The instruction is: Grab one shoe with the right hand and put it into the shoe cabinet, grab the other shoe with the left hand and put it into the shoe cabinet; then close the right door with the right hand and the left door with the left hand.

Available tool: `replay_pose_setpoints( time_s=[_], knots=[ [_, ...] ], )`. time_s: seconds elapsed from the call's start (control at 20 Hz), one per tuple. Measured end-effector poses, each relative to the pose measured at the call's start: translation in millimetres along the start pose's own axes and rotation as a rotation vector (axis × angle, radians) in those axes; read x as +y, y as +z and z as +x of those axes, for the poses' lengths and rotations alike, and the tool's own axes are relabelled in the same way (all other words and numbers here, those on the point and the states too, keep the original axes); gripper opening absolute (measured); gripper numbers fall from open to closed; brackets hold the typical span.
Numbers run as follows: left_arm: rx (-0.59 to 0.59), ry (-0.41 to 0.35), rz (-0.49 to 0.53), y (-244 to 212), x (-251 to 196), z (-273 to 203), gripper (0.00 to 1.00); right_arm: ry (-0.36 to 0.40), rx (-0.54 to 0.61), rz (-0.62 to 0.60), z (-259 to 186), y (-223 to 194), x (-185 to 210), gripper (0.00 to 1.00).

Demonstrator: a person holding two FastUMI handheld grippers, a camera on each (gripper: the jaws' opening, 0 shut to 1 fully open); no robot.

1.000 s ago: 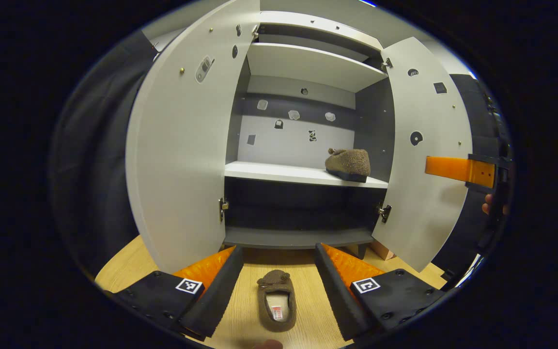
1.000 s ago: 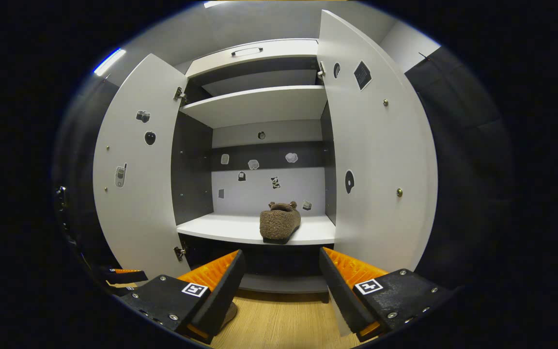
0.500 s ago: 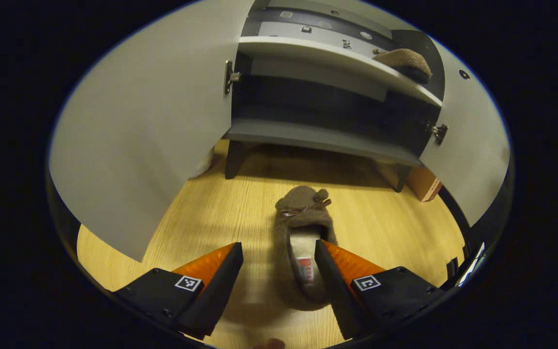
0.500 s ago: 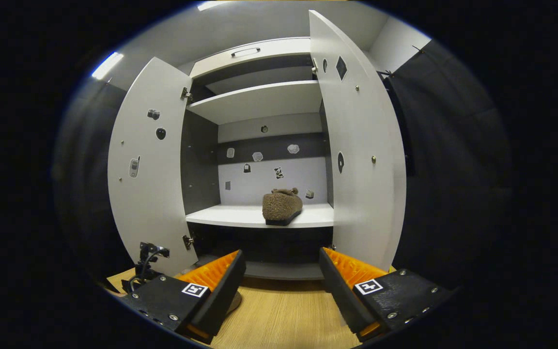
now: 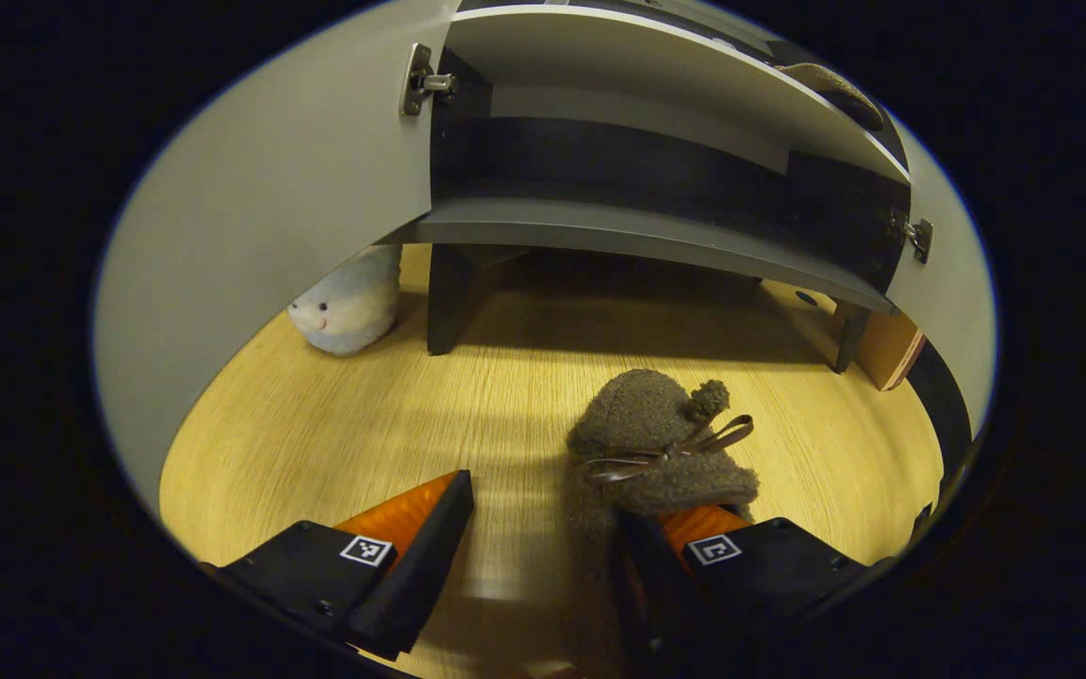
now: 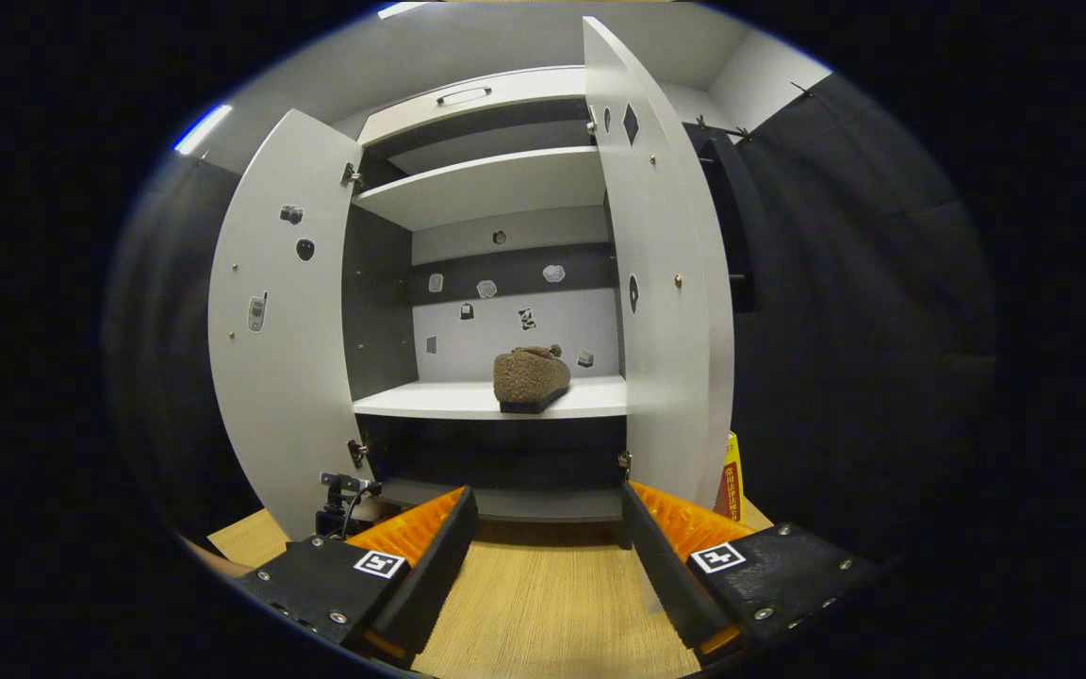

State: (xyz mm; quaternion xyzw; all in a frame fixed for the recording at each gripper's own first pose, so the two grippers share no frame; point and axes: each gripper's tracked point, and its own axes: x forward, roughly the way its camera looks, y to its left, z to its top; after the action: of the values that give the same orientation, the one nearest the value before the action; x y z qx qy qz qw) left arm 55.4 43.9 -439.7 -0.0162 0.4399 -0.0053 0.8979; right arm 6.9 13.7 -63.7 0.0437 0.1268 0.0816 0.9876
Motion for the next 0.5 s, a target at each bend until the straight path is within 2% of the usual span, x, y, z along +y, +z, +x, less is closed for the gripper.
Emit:
replay_pose_setpoints(
  time_s=[0.05, 0.15, 0.2, 0.3, 0.35, 0.5],
  knots=[
    [-0.013, -0.011, -0.016, 2.3, -2.0, 1.4, 0.98, -0.004, 0.005, -0.002, -1.0, -1.1, -1.7, 0.94],
    [-0.027, -0.039, -0.043, 2.9, -9.5, 2.0, 0.86, -0.003, 0.015, 0.0, -2.8, -3.6, -3.2, 0.94],
    [-0.035, -0.046, -0.056, 3.7, -13.6, -0.7, 0.71, 0.0, 0.021, 0.002, -2.0, -5.5, -3.0, 0.94],
    [-0.049, 0.023, -0.04, 6.7, -3.3, -5.6, 0.26, 0.013, 0.031, 0.005, -1.1, -8.4, -0.5, 0.94],
    [-0.062, 0.016, -0.046, 10.7, -4.5, -10.1, 0.2, 0.021, 0.035, 0.006, 0.0, -9.3, 1.9, 0.94],
    [-0.145, -0.002, -0.063, 32.2, -11.4, -55.4, 0.18, 0.056, 0.034, 0.009, 4.0, -9.1, 12.4, 0.94]
  ],
)
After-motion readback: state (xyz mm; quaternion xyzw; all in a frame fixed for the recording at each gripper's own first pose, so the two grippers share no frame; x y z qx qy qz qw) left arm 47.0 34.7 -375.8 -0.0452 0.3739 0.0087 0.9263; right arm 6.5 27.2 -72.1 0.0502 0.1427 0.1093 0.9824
